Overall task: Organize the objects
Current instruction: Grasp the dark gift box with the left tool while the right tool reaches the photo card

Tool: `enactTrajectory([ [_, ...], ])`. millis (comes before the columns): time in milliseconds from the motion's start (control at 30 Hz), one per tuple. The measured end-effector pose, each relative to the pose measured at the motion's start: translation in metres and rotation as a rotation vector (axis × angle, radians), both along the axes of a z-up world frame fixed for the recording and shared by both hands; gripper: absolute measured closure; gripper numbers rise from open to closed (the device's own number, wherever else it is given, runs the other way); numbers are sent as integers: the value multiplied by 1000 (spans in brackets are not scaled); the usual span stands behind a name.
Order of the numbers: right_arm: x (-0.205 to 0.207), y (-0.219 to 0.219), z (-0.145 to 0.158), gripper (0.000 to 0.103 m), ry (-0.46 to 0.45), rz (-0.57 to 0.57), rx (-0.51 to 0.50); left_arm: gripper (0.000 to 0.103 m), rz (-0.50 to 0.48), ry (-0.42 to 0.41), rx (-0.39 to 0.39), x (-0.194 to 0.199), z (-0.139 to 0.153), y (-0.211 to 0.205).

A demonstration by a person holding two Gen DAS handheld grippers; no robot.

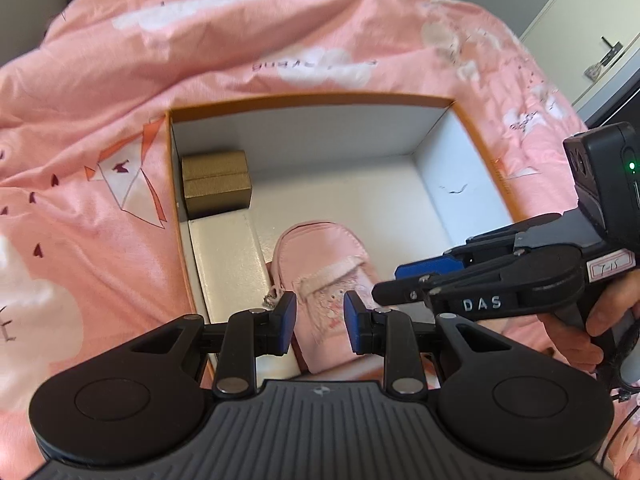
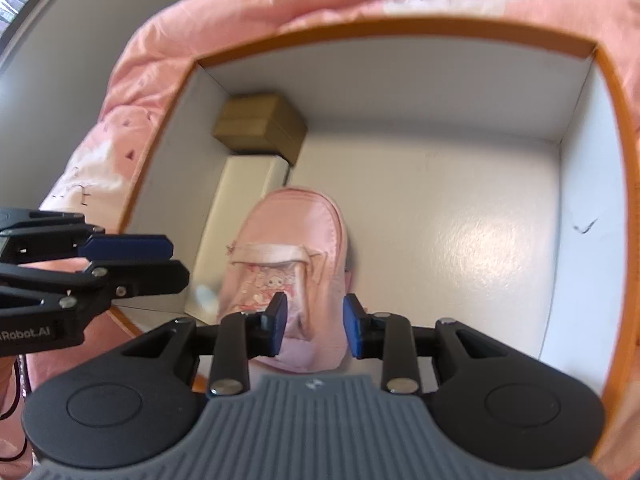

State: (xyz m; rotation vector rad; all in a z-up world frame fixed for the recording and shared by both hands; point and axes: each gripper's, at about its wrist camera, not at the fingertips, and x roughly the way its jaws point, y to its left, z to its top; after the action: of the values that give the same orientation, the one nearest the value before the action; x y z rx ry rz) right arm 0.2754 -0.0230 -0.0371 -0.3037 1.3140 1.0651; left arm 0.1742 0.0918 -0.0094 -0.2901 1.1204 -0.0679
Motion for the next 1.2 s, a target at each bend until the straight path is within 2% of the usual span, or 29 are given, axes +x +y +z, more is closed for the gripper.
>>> enactTrajectory([
  [167, -23, -26, 34, 67, -88, -23, 101, 71, 1, -68, -16, -36, 22, -11],
  [300, -46, -55, 55, 66, -106, -58, 191, 71, -3, -86, -32, -64, 28, -21],
  [400, -67, -78, 63, 56, -113, -84, 235, 71, 7, -71, -49, -82, 22, -29],
  [600, -105, -114, 55, 51, -121, -152, 211, 70, -9, 17, -41, -107, -6, -41],
  [800, -137, -136, 36, 51, -137, -170, 101, 70, -15, 97, -51, -124, -30, -48],
  [967, -143, -158, 22, 51, -97, -231, 96, 70, 18, 116, -85, -129, -37, -43],
  [1033, -144, -163, 18, 51, -70, -245, 90, 65, 39, 121, -106, -129, -40, -39],
  [1100, -143, -168, 9, 51, 0, -256, 80, 59, 67, 127, -131, -129, -43, -34],
  [1200, -140, -169, -5, 51, 110, -267, 51, 58, 87, 140, -140, -128, -47, -30],
])
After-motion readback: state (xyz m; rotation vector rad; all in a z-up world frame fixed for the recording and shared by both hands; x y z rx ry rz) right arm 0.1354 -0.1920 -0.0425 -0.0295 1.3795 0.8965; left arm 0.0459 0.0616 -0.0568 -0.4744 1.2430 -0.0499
